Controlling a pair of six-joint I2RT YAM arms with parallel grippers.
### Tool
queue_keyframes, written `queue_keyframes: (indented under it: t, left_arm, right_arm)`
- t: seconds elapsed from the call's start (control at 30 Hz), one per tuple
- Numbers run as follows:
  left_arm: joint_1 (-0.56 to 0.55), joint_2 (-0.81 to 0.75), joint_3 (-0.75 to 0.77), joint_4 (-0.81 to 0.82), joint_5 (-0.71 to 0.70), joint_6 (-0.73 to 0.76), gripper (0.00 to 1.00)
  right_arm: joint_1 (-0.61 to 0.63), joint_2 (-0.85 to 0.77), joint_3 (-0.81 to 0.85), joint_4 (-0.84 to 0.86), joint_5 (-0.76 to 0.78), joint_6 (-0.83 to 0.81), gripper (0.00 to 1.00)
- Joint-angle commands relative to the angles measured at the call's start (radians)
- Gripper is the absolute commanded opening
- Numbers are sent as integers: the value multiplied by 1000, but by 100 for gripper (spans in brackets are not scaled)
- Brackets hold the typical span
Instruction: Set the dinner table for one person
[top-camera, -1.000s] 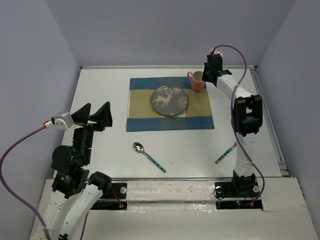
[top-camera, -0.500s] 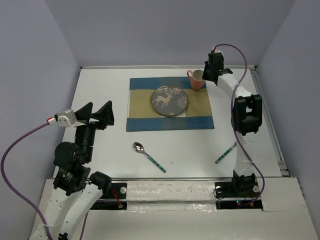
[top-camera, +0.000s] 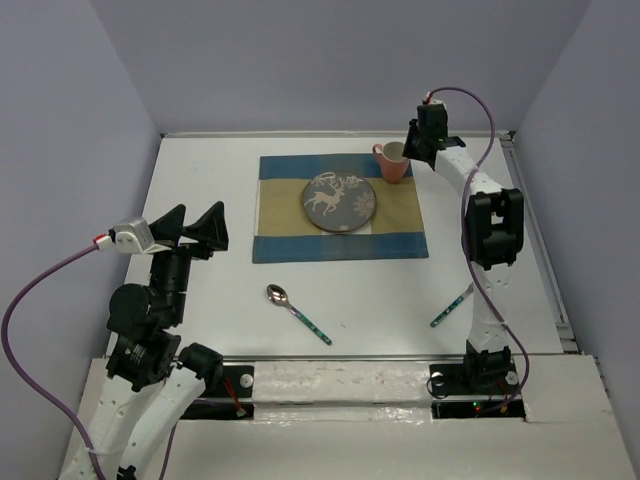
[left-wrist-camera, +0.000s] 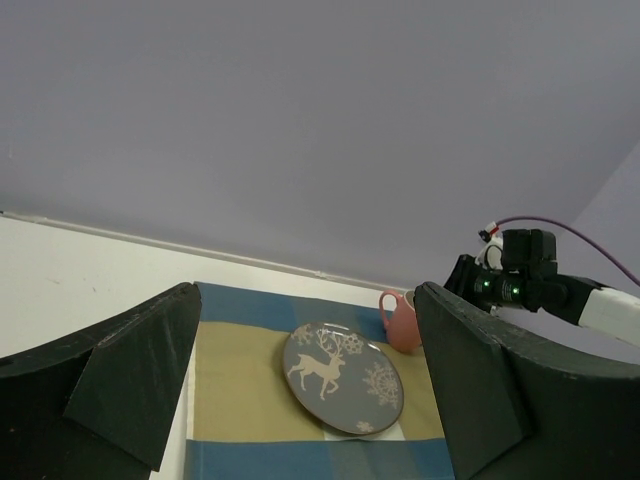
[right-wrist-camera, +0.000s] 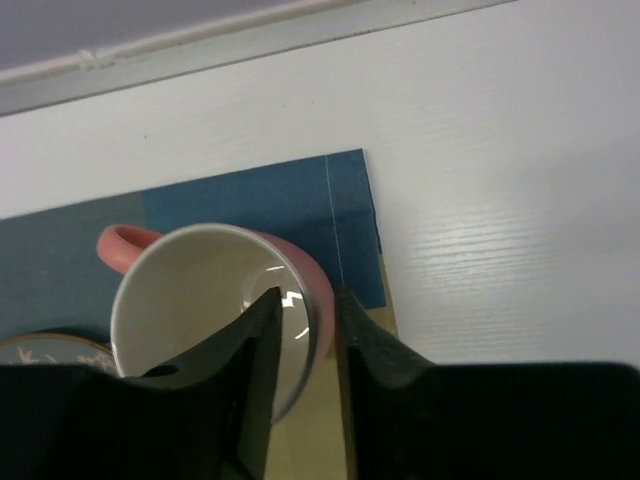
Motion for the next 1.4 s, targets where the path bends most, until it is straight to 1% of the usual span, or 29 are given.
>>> queue_keyframes:
  t: [0.0, 0.03, 0.07, 0.1, 0.13, 0.17, 0.27, 0.3, 0.33, 0.37, 0.4, 0.43, 0.5, 0.53, 0.57, 0.6, 0.67, 0.77, 0.8, 0.83, 0.9, 0.93, 1.0, 1.03, 1.1, 1.13, 1.17, 1.3, 1.37]
  left_arm:
    - [7, 6, -1, 50, 6, 10, 99]
    - [7, 7, -1, 50, 6, 10, 99]
    - [7, 6, -1, 52, 6, 8, 99]
    - [9, 6, -1, 50, 6, 8, 99]
    - [9, 4, -1, 52, 6, 8, 99]
    - [9, 4, -1, 52, 6, 8, 99]
    - [10, -2, -1, 50, 3, 12, 99]
    - [12, -6, -1, 50, 0, 12, 99]
    - [12, -9, -1, 50, 0, 13, 99]
    - [10, -12, 0, 50, -2, 13, 99]
    - [10, -14, 0, 50, -4, 15, 99]
    - [10, -14, 0, 50, -4, 15, 99]
    - [10, -14, 0, 49, -4, 15, 99]
    - [10, -14, 0, 49, -5, 15, 99]
    - [10, -13, 0, 49, -8, 15, 99]
    - [12, -11, 0, 47, -10, 16, 99]
    - [13, -8, 0, 47, -14, 18, 99]
    - [21, 7, 2, 46, -17, 19, 99]
    - [21, 7, 2, 46, -19, 19, 99]
    - [24, 13, 2, 44, -19, 19, 99]
    - [25, 20, 2, 44, -23, 19, 99]
    - [29, 29, 2, 43, -23, 21, 99]
    - [32, 38, 4, 41, -22, 22, 99]
    - [35, 41, 4, 41, -22, 22, 99]
    - [39, 47, 4, 41, -20, 22, 99]
    - [41, 50, 4, 41, -20, 22, 99]
    - [45, 53, 4, 41, -20, 22, 99]
    - [47, 58, 2, 39, -17, 22, 99]
    - [47, 57, 2, 39, -19, 22, 99]
  right_arm:
    - [-6, -31, 71, 37, 8, 2, 43]
    - [-6, -43, 74, 28, 6, -3, 49]
    - [-6, -53, 76, 25, 6, -3, 50]
    - [-6, -65, 73, 20, 0, -4, 54]
    - [-6, -79, 67, 19, -4, -6, 55]
    - [-6, -117, 57, 19, -10, -6, 60]
    - [-6, -194, -25, 25, -62, 10, 64]
    - [-6, -259, -103, 49, -111, 23, 65]
    - [-6, -298, -104, 49, -131, 24, 66]
    - [6, -339, -209, 92, -150, 34, 67]
    - [17, -382, -269, 120, -173, 37, 67]
    - [46, -472, -392, 178, -194, 45, 67]
    - [81, -558, -505, 226, -234, 53, 68]
    - [130, -635, -601, 255, -240, 57, 68]
    - [131, -666, -602, 269, -245, 56, 68]
    - [193, -697, -686, 279, -251, 45, 68]
    - [265, -758, -751, 292, -250, 40, 68]
    - [435, -792, -876, 301, -257, 39, 69]
    - [436, -794, -877, 307, -257, 42, 69]
    - [504, -794, -918, 312, -251, 43, 69]
    - [571, -791, -950, 316, -225, 50, 69]
    - [629, -780, -973, 316, -204, 50, 69]
    - [678, -760, -986, 316, -169, 39, 69]
    - [715, -754, -993, 332, -168, 43, 69]
    - [747, -740, -995, 352, -168, 51, 70]
    - [764, -723, -993, 355, -132, 56, 70]
    - [799, -712, -986, 359, -124, 56, 70]
    - [877, -643, -946, 358, -70, 47, 70]
    - [899, -604, -928, 358, -61, 47, 70]
